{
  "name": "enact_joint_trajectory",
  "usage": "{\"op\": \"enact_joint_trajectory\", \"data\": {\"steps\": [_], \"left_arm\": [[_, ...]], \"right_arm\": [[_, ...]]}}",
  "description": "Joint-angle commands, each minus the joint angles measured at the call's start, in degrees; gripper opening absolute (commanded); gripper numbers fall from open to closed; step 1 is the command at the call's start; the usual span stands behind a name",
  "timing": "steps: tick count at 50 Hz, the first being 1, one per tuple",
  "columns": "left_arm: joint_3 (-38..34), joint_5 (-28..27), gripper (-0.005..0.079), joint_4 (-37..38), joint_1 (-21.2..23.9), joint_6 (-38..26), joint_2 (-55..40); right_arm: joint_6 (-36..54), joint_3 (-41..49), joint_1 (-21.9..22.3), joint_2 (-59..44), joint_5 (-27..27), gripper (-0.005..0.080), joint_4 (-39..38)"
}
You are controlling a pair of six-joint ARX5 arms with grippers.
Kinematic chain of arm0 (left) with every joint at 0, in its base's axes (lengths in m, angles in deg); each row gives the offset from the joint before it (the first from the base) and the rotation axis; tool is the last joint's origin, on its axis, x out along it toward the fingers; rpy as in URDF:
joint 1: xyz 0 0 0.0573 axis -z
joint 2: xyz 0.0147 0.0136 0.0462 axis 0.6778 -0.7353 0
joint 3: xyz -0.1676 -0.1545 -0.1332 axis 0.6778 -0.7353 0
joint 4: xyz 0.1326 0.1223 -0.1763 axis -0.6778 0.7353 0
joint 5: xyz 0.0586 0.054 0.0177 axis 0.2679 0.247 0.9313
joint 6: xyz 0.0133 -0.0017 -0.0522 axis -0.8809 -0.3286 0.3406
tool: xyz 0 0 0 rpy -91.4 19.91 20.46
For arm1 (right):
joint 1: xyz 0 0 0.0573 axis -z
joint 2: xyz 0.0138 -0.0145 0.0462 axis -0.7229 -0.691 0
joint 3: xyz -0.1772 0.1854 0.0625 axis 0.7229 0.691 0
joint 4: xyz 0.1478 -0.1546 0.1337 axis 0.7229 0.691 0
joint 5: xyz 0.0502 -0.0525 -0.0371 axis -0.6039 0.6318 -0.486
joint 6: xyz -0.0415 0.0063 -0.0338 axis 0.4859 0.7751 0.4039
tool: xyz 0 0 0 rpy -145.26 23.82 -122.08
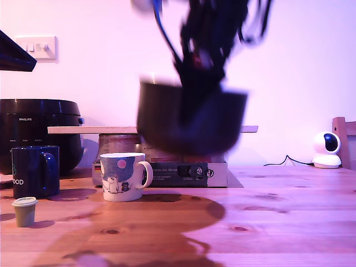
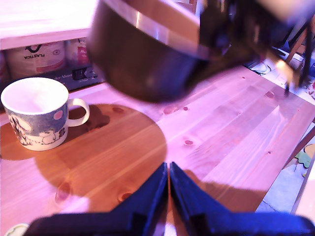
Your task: Pick up the rice cooker pot, and place it on the shelf behind you
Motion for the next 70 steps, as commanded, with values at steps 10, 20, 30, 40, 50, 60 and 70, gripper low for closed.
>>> {"op": "enact_joint_trajectory", "data": {"steps": [10,20,30,40,50,60,70], "left_arm": [[-0.39,-0.11,-0.0019,-0.66,0.17,-0.26,-0.17],[-0.39,-0.11,-0.0019,-0.68,0.17,-0.26,-0.20],[-0.39,-0.11,-0.0019,-0.81,0.20,-0.26,-0.20],[-0.39,-0.07,-0.0019,-0.74,0.24,-0.37,-0.24],[-0.39,0.04,-0.0019,-0.22,0.57,-1.33,-0.55],[-0.39,-0.39,-0.0019,2.60,0.55,0.20,-0.55],[-0.39,-0.42,-0.0019,1.51,0.57,0.24,-0.55]], "right_arm": [[-2.45,-11.06,6.64,0.79,-3.78,-0.0012,-0.20],[-4.35,-19.69,10.16,-2.51,-7.65,-0.0012,1.44],[-4.81,-28.04,11.63,-8.24,-8.50,-0.0012,1.75],[-5.29,-36.41,13.00,-13.92,-9.29,-0.0012,0.52],[-5.49,-41.88,14.40,-17.14,-9.33,-0.0012,0.48],[-5.70,-42.36,15.93,-17.40,-9.29,-0.0012,0.50],[-5.86,-42.40,16.96,-17.40,-9.11,-0.0013,2.51]]}}
